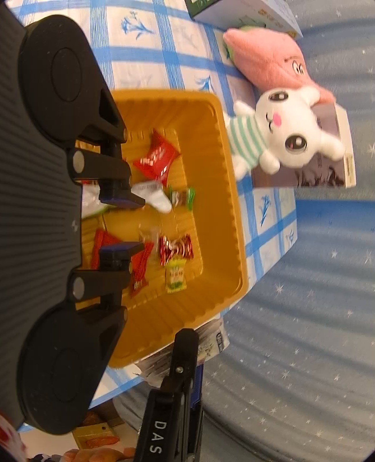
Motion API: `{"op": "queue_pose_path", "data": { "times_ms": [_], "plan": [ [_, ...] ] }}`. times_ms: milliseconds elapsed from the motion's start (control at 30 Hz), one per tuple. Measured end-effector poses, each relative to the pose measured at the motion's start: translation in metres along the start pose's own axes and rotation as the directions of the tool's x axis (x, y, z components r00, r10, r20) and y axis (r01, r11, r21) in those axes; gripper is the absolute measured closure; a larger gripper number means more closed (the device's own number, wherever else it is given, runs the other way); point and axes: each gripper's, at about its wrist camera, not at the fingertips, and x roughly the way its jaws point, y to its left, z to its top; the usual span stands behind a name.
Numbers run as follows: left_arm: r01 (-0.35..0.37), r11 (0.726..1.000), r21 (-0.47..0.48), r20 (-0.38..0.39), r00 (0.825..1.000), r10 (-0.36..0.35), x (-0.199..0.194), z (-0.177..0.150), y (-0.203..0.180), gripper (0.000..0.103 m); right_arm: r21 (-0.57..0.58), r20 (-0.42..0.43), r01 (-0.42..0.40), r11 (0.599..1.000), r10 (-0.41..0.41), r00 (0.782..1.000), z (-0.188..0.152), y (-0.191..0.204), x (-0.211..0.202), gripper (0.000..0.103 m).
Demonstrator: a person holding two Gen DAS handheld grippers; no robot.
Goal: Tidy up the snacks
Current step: 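Open the left tool dropping the red packet while the right tool lowers the nut packet into the tray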
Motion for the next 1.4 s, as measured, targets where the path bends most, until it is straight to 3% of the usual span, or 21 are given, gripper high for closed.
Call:
{"op": "queue_pose_path", "data": {
  "times_ms": [333, 800, 1400],
  "plan": [
    [-0.083, 0.995, -0.052, 0.010, 0.996, 0.084, -0.006, 0.002, 0.039, 0.080, -0.010, -0.048, -0.033, 0.999, 0.033, 0.998, 0.006, 0.025, 0.037, 0.065],
    [-0.116, 0.990, -0.082, 0.009, 0.993, 0.117, -0.009, 0.002, 0.066, 0.077, -0.021, -0.109, -0.009, 1.000, 0.007, 0.994, 0.012, 0.043, 0.085, 0.065],
    [-0.112, 0.990, -0.084, 0.035, 0.993, 0.116, -0.019, 0.000, 0.066, 0.070, -0.011, -0.081, 0.001, 1.000, -0.002, 0.997, 0.017, 0.042, 0.084, 0.065]
  ]
}}
